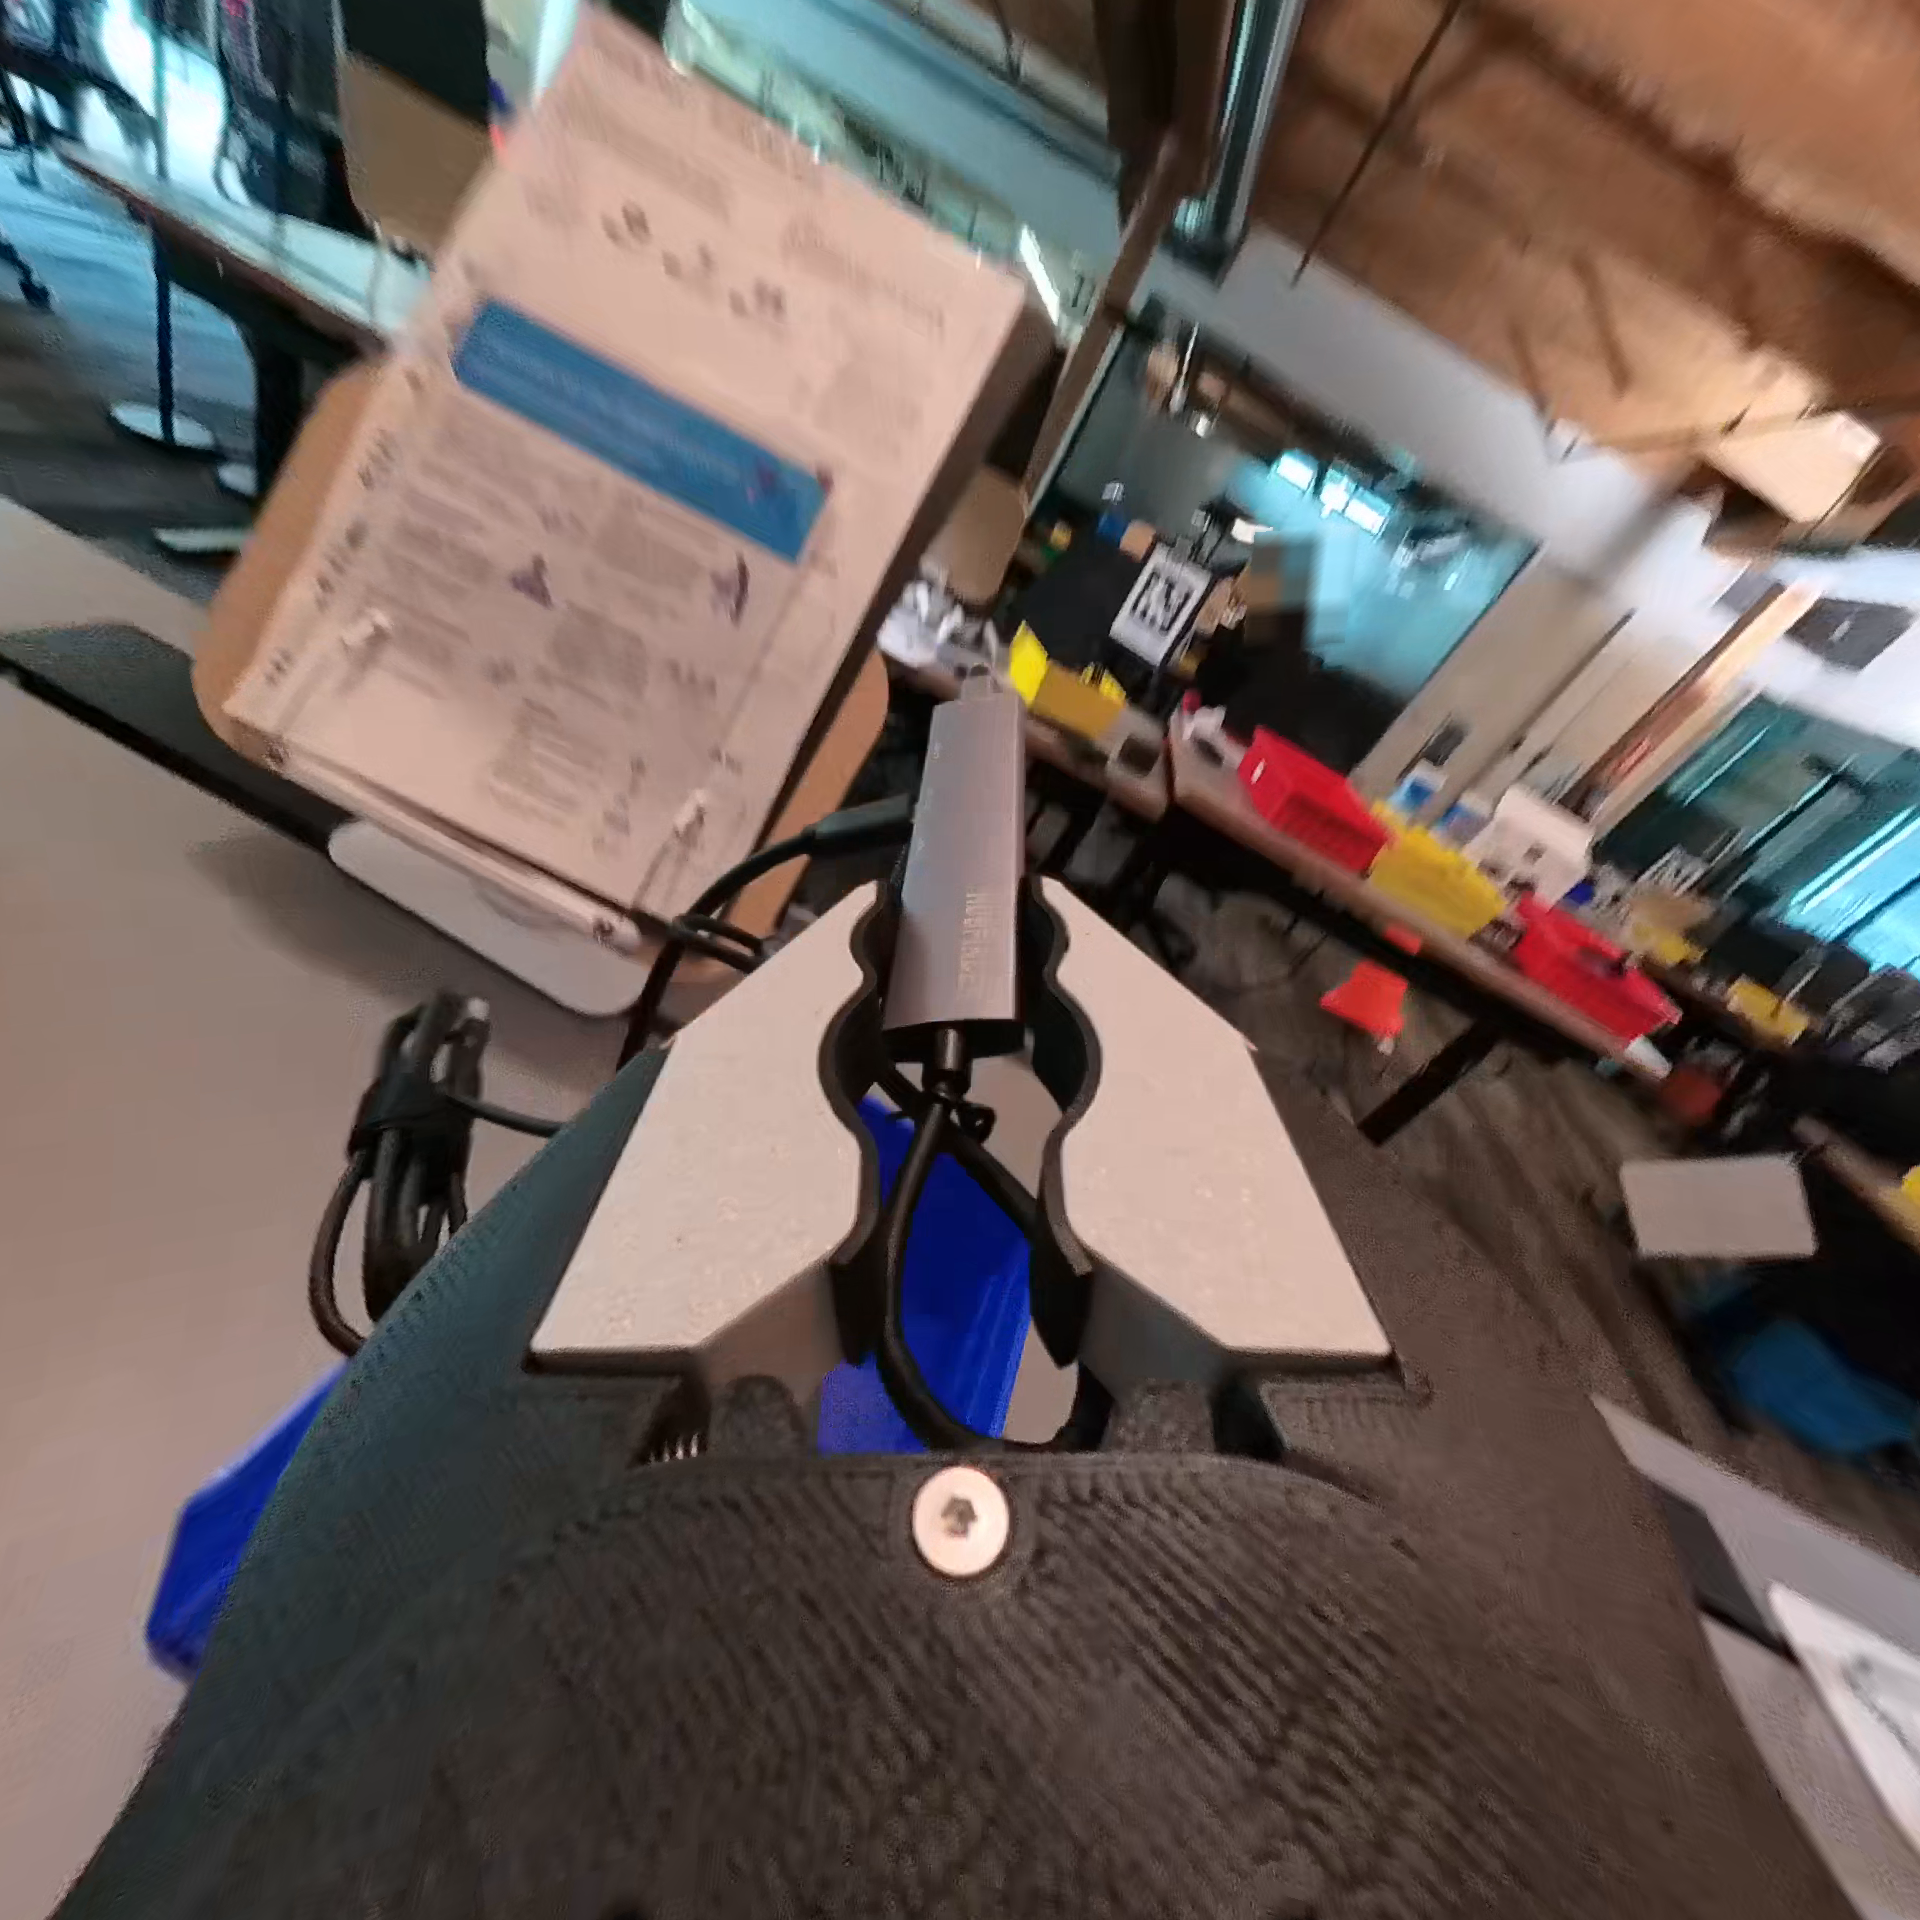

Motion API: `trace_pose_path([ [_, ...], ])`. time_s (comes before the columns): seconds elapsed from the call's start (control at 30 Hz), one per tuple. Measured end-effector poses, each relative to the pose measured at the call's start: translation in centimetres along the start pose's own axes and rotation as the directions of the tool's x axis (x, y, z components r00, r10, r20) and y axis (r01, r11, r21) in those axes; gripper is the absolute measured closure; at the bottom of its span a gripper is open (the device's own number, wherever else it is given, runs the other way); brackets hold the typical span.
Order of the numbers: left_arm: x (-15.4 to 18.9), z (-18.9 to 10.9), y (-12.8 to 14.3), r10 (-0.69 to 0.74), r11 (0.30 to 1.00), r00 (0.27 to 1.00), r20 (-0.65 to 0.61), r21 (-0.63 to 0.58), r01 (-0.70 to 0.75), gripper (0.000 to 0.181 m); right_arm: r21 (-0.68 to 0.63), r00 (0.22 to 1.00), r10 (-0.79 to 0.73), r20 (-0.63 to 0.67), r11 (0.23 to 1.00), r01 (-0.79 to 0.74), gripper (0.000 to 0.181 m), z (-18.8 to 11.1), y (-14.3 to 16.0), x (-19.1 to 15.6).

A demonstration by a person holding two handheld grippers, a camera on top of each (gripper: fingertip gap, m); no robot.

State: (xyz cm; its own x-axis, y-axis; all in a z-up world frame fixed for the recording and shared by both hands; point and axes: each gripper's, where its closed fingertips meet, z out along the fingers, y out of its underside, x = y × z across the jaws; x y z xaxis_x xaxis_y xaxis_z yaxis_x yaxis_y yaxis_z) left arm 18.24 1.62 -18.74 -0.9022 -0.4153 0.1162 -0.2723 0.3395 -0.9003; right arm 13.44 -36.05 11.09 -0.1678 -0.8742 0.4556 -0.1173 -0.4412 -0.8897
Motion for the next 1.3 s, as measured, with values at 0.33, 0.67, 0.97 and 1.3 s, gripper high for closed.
trace_pose_path([
  [0.33,-0.2,0.0,0.1,-0.041,0.999,0.999,-0.021,-0.007,0.041,0.126,-0.427,0.887,-0.426,0.177,0.779,0.459,0.158,3.6,13.3,-3.9],
  [0.67,0.4,0.0,0.4,0.02,1.0,1.0,-0.009,-0.021,-0.02,0.127,-0.647,0.901,-0.17,0.399,0.644,0.408,0.167,1.2,24.6,-11.1],
  [0.97,1.1,0.4,0.9,0.062,0.996,0.998,-0.006,-0.06,-0.062,0.126,-0.53,0.9,0.117,0.419,0.837,0.138,0.13,-2.8,19.4,-11.8],
  [1.3,4.3,2.0,0.6,0.088,0.993,0.994,-0.067,-0.074,-0.093,0.126,-0.492,0.953,0.11,0.284,0.869,0.047,0.133,-8.4,20.1,-9.9],
])
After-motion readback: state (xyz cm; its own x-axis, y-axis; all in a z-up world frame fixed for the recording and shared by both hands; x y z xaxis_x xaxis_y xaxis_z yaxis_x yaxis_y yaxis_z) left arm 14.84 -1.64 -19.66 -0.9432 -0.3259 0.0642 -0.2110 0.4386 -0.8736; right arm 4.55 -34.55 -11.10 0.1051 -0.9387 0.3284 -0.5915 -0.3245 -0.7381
